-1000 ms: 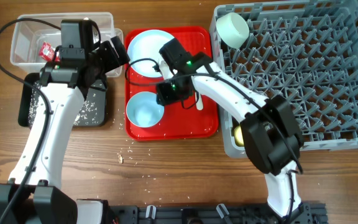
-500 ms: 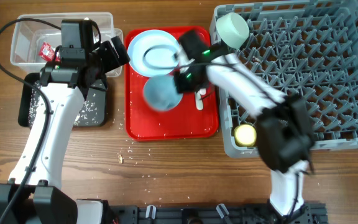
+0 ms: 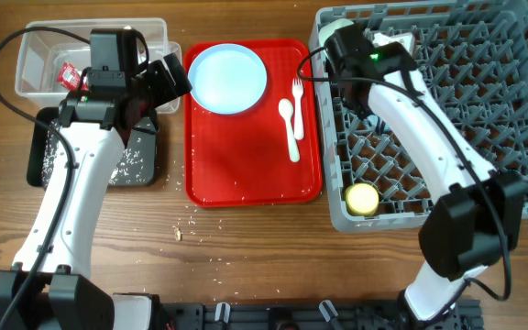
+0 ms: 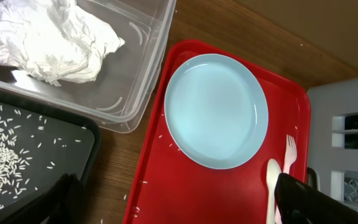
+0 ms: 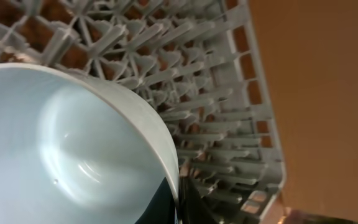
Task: Sort waste into correct bins and load items into the dishwasher rack
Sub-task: 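Grasp the light-blue bowl with the right gripper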
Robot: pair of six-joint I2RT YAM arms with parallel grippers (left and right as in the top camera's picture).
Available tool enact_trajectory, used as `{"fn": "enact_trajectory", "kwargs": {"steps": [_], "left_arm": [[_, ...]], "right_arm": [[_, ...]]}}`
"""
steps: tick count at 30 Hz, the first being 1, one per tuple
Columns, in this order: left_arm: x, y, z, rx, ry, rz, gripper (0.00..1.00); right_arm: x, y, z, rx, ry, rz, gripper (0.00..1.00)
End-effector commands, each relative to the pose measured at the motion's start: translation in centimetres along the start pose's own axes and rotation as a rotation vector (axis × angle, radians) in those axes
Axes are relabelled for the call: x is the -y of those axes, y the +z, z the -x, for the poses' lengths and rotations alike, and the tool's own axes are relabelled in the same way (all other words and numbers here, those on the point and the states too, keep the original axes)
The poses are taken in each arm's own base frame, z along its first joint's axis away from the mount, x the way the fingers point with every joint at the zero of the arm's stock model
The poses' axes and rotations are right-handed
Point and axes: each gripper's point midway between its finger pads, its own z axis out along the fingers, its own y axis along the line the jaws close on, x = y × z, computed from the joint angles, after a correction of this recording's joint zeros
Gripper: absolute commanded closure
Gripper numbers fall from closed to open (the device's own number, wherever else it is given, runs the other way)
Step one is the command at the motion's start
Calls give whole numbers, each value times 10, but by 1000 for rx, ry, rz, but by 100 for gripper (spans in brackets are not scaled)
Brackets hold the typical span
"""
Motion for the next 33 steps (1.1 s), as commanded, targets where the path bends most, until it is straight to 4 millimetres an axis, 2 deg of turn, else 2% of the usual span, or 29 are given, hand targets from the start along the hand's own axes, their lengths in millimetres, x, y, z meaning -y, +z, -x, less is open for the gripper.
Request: {"fn": "enact_trajectory", "kwargs": {"steps": [1,6,8,11,13,14,17,19,21,26,29,30,33], "left_arm": [[-1,0,4,10,0,7,0],[-1,0,1,-1,1,6,0],[-1,-1,13,50,7,15,0],[1,-14,24,101,2,-2,0],[-6,-35,34,146,-17,-3,0],[-16,-52,43,185,-39,3,0],[-49,-84,62,271,-112,44,0],[-71,-91,70,299,-187,74,0],[-84,-90,73,303,-222,97,0],[-86,-90,73,303,-227,101,0],[-86,-90,73,303,-227,101,0],[-86,-90,73,303,-226,101,0],[-86,-90,73,303,-226,101,0]], "right_arm": [[2,5,8,36,-37,-91,96],[-12,-6,21,99,-128,-80,96],[-23,-18,26,140,-227,-72,94],[-13,-26,29,171,-262,-159,92],[-9,-26,28,168,-278,-184,92],[-8,-26,26,161,-291,-187,92],[-13,-20,20,149,-311,-191,91],[-19,-16,16,138,-331,-193,92],[-25,-13,14,131,-351,-195,91],[-53,-24,8,151,-411,-148,91],[-75,-34,-4,142,-462,-67,84],[-81,-37,-10,132,-484,-38,72],[-93,-48,-23,119,-536,11,55]]}}
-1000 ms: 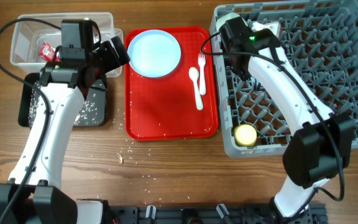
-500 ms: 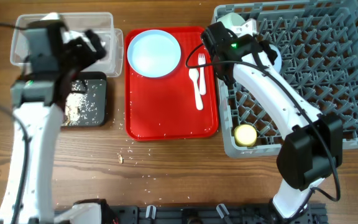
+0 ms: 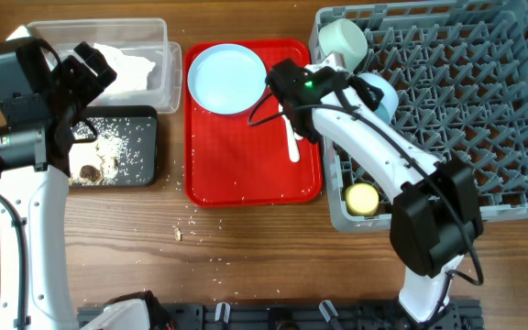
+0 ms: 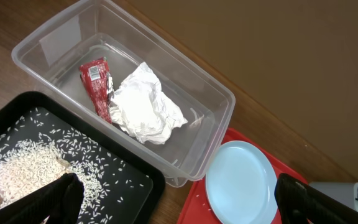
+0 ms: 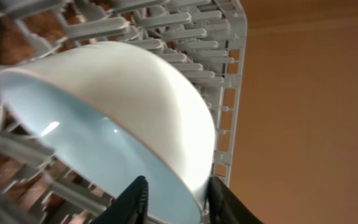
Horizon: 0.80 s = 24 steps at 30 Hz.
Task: Sort waste into correct bins and load items into the dishwasher rack
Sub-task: 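Grasp the light-blue bowl with the right gripper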
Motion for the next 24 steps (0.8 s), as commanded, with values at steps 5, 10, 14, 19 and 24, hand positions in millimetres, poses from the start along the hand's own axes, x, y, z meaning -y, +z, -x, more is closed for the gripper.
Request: {"fn": "enact_trajectory", "kwargs": {"steps": [5,10,14,19,24], "left_arm": [[-2,-1,4,12,-20,8,0],[-2,-1,4,12,-20,8,0],[-2,-1,4,12,-20,8,0],[-2,-1,4,12,-20,8,0],[-2,-1,4,12,-20,8,0]], "right_arm": [[-61,-36,-7,-21,-47,307,50],[-22,-97,66,238,335,667,22],[-44,-141,152,550,450,1117,26],[-119,-87,184,394,605,1161,36],[-186,-48,176,226,626,1169,40]]}}
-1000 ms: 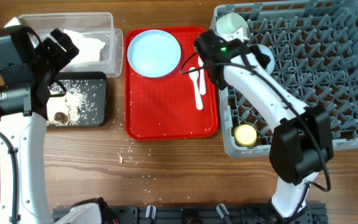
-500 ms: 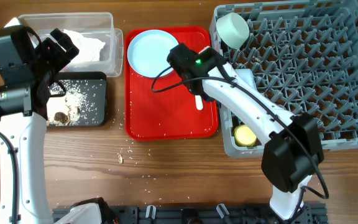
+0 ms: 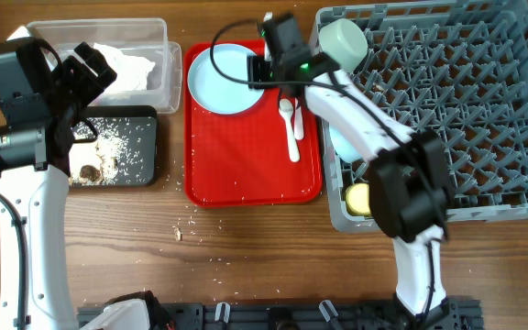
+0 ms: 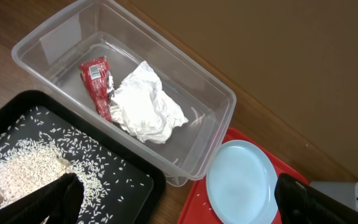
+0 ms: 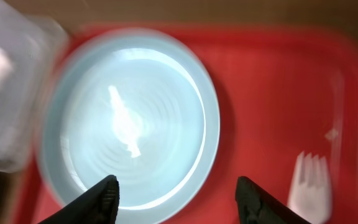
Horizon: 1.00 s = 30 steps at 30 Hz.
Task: Sort waste into correct bins and load items into the dishwasher rack
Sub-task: 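Grasp the light-blue bowl with the right gripper, then place the light-blue bowl into the dish rack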
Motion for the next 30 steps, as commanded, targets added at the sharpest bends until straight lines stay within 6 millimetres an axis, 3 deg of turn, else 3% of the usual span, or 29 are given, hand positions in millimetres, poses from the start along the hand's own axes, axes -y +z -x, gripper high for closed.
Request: {"fn": "enact_trajectory", "kwargs": {"steps": [1,5,8,10,11,12,14,16,19,20,22,25,26,27,28,30], "left_arm": [[-1,-2,5,16,-19,6,0],[-1,-2,5,16,-19,6,0],[-1,-2,5,16,-19,6,0],[-1,-2,5,16,-19,6,0],[-1,-2,5,16,-19,6,0],[-1,-2,5,16,-19,6,0],[-1,-2,5,16,-19,6,0],[-1,-2,5,16,-19,6,0],[-1,-2,5,16,-19,6,0],[-1,-2,5,16,-19,6,0],[-1,-2,5,16,-19,6,0],[-1,-2,5,16,-19,6,0],[-1,-2,5,16,-19,6,0],[-1,-2,5,16,-19,6,0],[-1,-2,5,16,-20,6,0],[-1,-2,5,16,-19,6,0]], "right_arm": [[3,27,-24,-61,87,4,41],[10,54,-53,-136,92,-9,50],[12,63,-67,-173,89,-15,59],[12,63,-68,-179,90,-18,76],[13,63,-71,-188,90,-21,90],[13,62,-74,-203,91,-19,96],[9,54,-74,-224,91,-4,96],[3,37,-56,-187,60,12,96],[1,-5,-7,-59,11,1,96],[0,-29,14,4,-18,2,96],[7,-90,56,139,-54,-44,96],[49,-211,109,378,-66,-254,96],[72,-256,117,438,-85,-357,96],[85,-279,116,442,-116,-410,96],[114,-310,108,423,-137,-531,96],[158,-334,96,354,-163,-685,96]]}}
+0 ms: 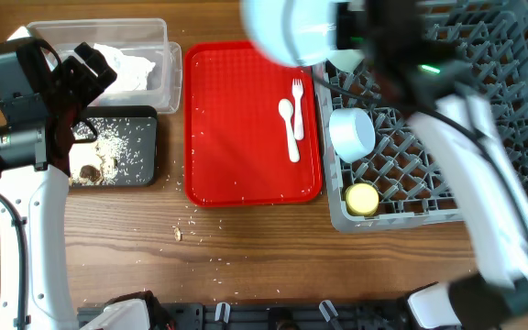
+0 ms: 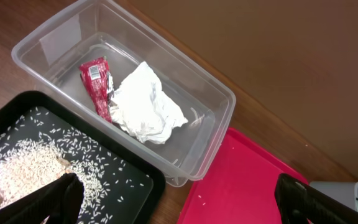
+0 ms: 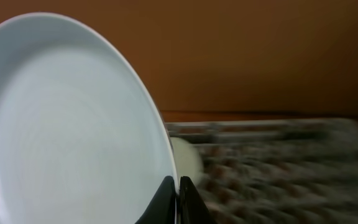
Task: Sort waste into correct bins and load items into the dishwasher rack
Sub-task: 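Place the light-blue bowl into the dish rack, then grasp the light-blue plate and stand it in the rack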
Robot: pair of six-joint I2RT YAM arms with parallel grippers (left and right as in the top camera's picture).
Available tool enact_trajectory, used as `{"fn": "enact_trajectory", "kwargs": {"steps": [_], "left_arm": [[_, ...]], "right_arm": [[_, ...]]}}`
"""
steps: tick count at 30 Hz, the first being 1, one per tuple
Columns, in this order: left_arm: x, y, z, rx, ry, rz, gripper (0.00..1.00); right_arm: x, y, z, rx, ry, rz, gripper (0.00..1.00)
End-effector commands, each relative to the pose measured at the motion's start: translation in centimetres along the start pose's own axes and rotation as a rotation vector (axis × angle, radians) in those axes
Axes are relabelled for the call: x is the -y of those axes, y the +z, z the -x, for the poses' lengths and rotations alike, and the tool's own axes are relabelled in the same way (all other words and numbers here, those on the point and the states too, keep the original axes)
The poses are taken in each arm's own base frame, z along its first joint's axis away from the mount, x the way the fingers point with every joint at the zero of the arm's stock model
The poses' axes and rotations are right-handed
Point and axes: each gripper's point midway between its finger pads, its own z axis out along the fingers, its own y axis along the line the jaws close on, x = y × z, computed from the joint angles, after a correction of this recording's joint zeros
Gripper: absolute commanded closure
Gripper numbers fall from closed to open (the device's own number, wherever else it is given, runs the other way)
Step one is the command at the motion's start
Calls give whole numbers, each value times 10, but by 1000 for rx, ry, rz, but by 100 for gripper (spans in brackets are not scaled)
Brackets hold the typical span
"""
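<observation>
My right gripper (image 3: 179, 198) is shut on the rim of the light blue plate (image 3: 73, 124), holding it on edge in the air. From overhead the plate (image 1: 290, 27) is a blur above the tray's far right corner and the rack's near corner. A white fork (image 1: 298, 96) and spoon (image 1: 289, 124) lie on the red tray (image 1: 236, 137). A pale bowl (image 1: 351, 133) and a yellow item (image 1: 362, 198) sit in the grey dishwasher rack (image 1: 484, 137). My left gripper (image 2: 179, 186) hangs open above the bins.
The clear bin (image 2: 210, 106) holds a red wrapper (image 2: 97, 84) and a crumpled white napkin (image 2: 145, 102). The black tray (image 2: 135, 180) in front of it carries scattered rice. A pale cup (image 3: 188, 158) shows behind the plate. Crumbs lie on the wooden table (image 1: 246, 257).
My right gripper was open above the plate on the red tray. Now it is shut on the plate's rim and the plate is off the tray, up in the air. The left arm has not moved.
First my right gripper held the bowl over the rack while my left gripper hung by the clear bin and tray. Then the bowl was down among the rack's pegs and the left arm stood further left. Then the right gripper was open over the plate, which it now holds.
</observation>
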Motion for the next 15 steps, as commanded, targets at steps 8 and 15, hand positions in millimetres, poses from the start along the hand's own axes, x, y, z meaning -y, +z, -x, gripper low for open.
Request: {"fn": "enact_trajectory", "kwargs": {"steps": [8,15], "left_arm": [[-1,-2,5,16,-19,7,0],[-1,-2,5,16,-19,7,0]], "right_arm": [[164,53,-64,-369,-497,-515,96],[156,114,-87,-449,-731,-468,96]]}}
